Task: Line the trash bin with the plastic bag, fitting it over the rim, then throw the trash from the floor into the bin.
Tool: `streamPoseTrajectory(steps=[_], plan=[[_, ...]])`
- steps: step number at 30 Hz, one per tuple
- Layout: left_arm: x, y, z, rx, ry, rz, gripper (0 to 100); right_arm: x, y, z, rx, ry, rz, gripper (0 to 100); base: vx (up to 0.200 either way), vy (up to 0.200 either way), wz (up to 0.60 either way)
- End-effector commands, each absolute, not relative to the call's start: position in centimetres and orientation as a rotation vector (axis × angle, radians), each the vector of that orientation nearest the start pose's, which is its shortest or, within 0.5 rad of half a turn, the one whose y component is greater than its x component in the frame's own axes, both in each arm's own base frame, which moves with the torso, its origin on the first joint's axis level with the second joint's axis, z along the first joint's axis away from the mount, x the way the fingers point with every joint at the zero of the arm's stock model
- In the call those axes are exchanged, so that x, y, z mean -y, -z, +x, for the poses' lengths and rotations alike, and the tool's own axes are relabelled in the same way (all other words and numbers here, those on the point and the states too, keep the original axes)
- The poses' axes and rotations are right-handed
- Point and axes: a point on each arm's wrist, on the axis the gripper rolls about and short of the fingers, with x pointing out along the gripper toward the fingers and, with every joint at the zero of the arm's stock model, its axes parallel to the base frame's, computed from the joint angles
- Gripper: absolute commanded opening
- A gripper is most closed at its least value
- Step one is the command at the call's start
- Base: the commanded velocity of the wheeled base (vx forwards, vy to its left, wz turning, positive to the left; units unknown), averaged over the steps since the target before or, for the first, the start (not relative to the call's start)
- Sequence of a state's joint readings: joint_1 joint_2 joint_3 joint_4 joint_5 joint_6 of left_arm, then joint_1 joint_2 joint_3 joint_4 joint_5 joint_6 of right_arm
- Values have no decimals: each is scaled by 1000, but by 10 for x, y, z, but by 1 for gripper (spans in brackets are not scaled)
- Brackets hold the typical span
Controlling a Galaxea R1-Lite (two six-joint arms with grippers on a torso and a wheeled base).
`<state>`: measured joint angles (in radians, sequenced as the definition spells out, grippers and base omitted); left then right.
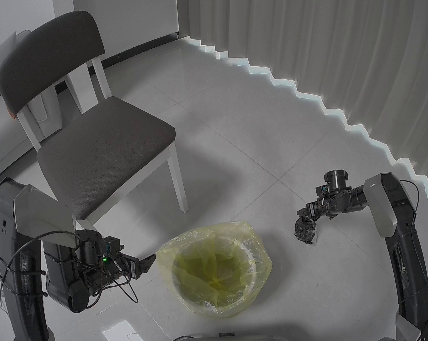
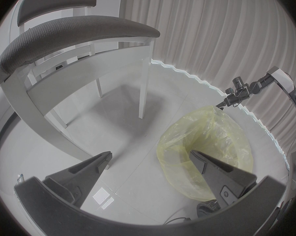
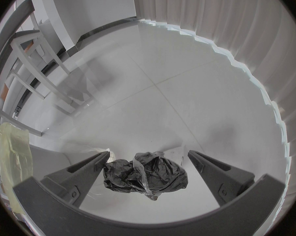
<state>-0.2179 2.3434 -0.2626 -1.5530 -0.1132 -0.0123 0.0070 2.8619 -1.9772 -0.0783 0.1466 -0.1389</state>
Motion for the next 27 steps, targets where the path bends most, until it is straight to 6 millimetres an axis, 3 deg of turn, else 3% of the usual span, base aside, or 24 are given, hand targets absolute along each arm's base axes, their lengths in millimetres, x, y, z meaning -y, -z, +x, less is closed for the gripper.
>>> streamPoseTrajectory(steps=[1, 7, 13, 14, 22, 27], plan=[[63, 26, 272, -519, 321, 16, 100, -7, 91, 526, -841, -203, -70, 100, 0, 0, 0], [64, 26, 272, -519, 321, 18, 100, -6, 118, 517, -939, -207, -60, 100, 0, 0, 0], [63, 26, 273, -517, 320, 18, 100, -6, 131, 514, -970, -208, -57, 100, 0, 0, 0], [63, 26, 273, -517, 320, 18, 100, -6, 132, 513, -971, -209, -58, 0, 0, 0, 0], [63, 29, 272, -529, 316, 18, 100, -5, 131, 514, -964, -207, -57, 0, 0, 0, 0], [63, 28, 271, -528, 316, 17, 100, -3, 119, 517, -939, -203, -58, 0, 0, 0, 0]])
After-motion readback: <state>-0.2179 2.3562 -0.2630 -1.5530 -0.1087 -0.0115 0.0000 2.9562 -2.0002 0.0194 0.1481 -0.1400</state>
